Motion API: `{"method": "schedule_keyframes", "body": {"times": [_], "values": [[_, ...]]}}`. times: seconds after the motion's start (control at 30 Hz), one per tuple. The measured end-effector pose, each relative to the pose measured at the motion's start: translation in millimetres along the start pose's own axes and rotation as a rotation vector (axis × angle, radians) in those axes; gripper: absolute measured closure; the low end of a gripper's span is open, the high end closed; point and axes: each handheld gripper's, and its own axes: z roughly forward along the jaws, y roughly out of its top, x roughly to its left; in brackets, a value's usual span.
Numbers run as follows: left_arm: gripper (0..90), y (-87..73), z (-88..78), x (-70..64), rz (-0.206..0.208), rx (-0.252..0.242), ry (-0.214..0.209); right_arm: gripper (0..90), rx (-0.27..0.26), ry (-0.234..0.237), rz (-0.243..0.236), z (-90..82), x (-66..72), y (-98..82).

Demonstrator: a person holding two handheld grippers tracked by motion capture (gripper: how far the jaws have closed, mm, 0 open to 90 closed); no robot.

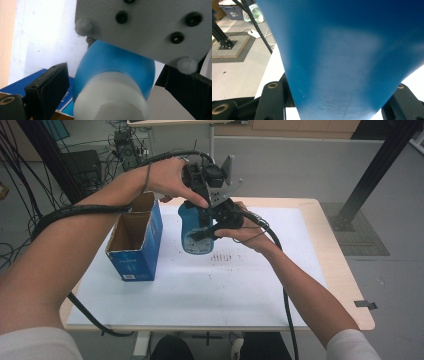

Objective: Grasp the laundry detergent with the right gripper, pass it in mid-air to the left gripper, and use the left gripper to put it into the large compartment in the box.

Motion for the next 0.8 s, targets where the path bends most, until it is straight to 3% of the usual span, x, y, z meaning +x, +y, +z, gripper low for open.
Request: {"method": "schedule_keyframes", "body": {"times": [0.03,0.8], "values": [[5.6,-0.1,-0.2,0.6,0.001,0.002,0.000,43.7,-0.006,-0.003,-0.017,0.5,-1.2,0.0],[6.5,-1.0,2.4,1.1,0.007,0.016,0.002,43.7,-0.013,-0.001,-0.026,0.4,-0.4,1.6]]}}
